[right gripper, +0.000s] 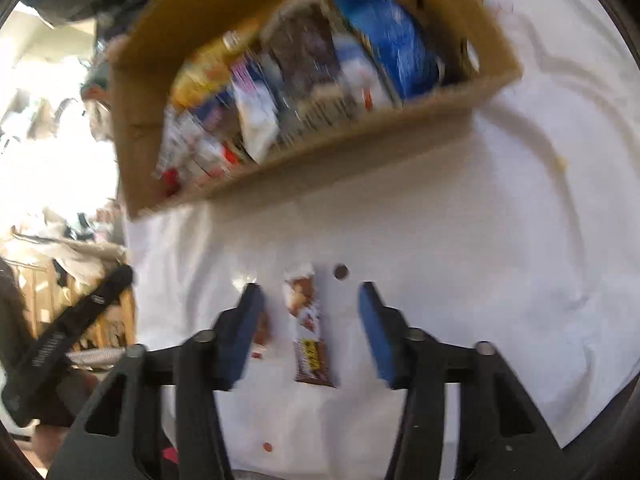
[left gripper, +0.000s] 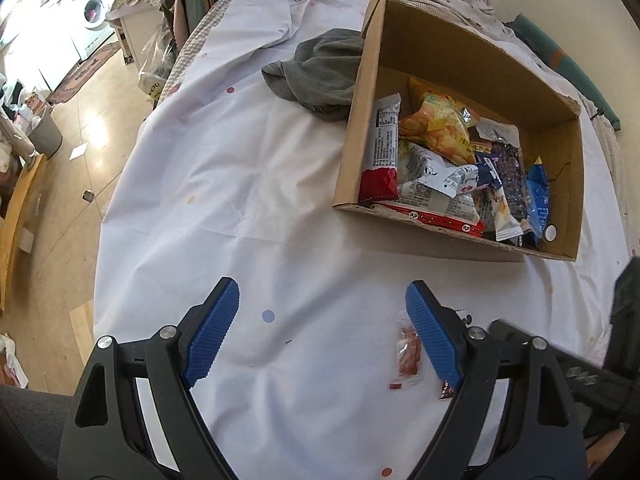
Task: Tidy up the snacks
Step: 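Regrasp the brown bar with the right gripper while left grasps the clear jerky pack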
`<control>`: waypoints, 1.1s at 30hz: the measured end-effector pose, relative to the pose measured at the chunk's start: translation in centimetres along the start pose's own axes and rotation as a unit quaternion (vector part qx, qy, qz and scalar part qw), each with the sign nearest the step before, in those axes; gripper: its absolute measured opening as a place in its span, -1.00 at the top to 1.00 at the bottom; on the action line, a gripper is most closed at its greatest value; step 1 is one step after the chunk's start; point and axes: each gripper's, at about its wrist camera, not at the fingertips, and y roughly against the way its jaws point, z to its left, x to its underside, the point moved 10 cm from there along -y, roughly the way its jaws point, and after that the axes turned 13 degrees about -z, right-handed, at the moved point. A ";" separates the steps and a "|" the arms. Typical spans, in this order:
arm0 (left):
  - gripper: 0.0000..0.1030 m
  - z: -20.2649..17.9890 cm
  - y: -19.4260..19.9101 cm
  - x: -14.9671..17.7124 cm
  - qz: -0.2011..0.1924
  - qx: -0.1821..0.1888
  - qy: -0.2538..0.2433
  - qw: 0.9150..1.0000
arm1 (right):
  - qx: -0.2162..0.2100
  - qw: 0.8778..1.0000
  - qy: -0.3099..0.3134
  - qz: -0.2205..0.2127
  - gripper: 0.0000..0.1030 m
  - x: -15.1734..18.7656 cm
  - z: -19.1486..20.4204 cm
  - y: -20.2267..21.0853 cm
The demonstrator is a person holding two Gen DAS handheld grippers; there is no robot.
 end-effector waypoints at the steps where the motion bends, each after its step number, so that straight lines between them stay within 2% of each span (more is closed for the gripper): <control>1: -0.61 -0.1 0.0 0.0 0.000 0.001 -0.001 1.000 | 0.005 1.000 0.010 0.010 0.16 0.5 0.1 -0.4; 5: -0.61 -1.1 -0.5 0.8 0.010 0.006 -0.020 1.000 | 0.019 0.997 0.057 0.045 0.29 1.8 1.5 -3.3; 8: -0.61 -2.1 -1.1 1.9 0.023 0.012 -0.035 0.999 | 0.052 0.993 0.100 0.046 0.61 2.5 1.7 -3.8; 11: -0.61 -3.4 -2.0 3.5 0.045 0.018 -0.049 0.998 | 0.063 0.992 0.104 0.032 0.64 2.1 1.6 -3.4; 16: -0.60 -6.6 -3.7 6.5 0.086 0.040 -0.079 0.992 | 0.061 0.996 0.063 0.007 0.64 0.1 -1.1 -1.4; 18: -0.39 -8.0 -4.0 7.2 0.091 0.062 -0.082 0.991 | 0.058 0.997 0.047 -0.006 0.64 -1.0 -1.6 -0.7; 20: -0.31 -8.9 -4.3 7.8 0.096 0.068 -0.091 0.989 | 0.053 0.998 0.037 -0.015 0.64 -1.7 -2.0 0.2; 21: -0.11 -9.2 -4.6 8.2 0.100 0.065 -0.100 0.988 | 0.050 0.998 0.028 -0.023 0.64 -2.1 -2.3 0.8; 22: 0.21 -9.2 -4.9 8.6 0.106 0.061 -0.110 0.986 | 0.049 0.998 0.025 -0.026 0.64 -2.2 -2.4 1.0; 23: 0.72 -9.0 -5.2 9.3 0.122 0.050 -0.119 0.984 | 0.049 0.998 0.022 -0.029 0.64 -2.4 -2.4 1.0; 25: 0.74 -8.7 -5.1 9.5 0.130 0.052 -0.105 0.985 | 0.048 0.998 0.019 -0.033 0.64 -2.7 -2.5 1.8; 33: 0.74 -5.4 -3.4 7.4 0.094 0.018 -0.077 0.992 | 0.034 0.998 0.041 -0.036 0.64 -2.6 -0.4 1.8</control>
